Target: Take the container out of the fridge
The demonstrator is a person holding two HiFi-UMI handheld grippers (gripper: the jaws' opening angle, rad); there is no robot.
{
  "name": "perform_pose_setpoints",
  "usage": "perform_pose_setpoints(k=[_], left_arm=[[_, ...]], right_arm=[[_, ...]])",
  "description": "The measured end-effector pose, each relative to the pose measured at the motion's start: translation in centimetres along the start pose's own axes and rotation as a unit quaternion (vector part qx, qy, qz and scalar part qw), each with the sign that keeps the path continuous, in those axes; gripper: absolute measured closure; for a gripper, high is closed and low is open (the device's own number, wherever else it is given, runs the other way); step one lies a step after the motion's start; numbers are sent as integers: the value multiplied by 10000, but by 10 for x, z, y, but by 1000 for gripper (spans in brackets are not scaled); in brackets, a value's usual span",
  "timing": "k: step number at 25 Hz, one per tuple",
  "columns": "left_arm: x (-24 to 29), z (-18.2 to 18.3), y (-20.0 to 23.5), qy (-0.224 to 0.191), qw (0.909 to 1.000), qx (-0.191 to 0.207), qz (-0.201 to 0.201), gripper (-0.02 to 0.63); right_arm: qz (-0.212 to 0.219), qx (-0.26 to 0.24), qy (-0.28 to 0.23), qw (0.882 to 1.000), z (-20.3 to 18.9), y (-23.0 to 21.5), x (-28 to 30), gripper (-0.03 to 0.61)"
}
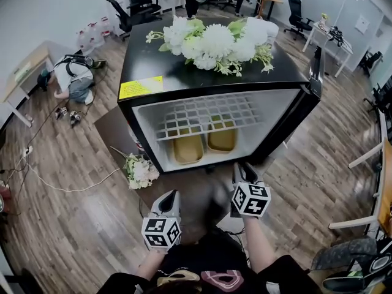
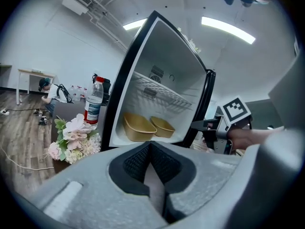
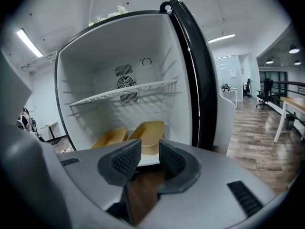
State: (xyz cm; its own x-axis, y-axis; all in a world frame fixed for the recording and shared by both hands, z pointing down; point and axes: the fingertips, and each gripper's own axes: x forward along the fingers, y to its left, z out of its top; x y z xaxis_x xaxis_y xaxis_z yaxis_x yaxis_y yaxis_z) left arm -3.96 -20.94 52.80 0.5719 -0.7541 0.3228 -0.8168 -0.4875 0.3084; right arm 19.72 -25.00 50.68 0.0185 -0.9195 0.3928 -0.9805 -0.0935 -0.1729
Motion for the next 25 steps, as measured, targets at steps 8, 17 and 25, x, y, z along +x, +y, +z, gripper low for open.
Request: perform_pose_setpoints(k=[8,17,25], left_arm=[[19,2,4,28,9993,-115,366,606],[24,-2,17,24,9952,-308,925,605],[31,-4,23,26,9930,-358,1126,606]], right_arm=[[28,-218,264,9994,18,-15,55,451],[57,-371,626,9973,15,-19,107,451],[-120,-397,971,9944,3,-27,139,451]])
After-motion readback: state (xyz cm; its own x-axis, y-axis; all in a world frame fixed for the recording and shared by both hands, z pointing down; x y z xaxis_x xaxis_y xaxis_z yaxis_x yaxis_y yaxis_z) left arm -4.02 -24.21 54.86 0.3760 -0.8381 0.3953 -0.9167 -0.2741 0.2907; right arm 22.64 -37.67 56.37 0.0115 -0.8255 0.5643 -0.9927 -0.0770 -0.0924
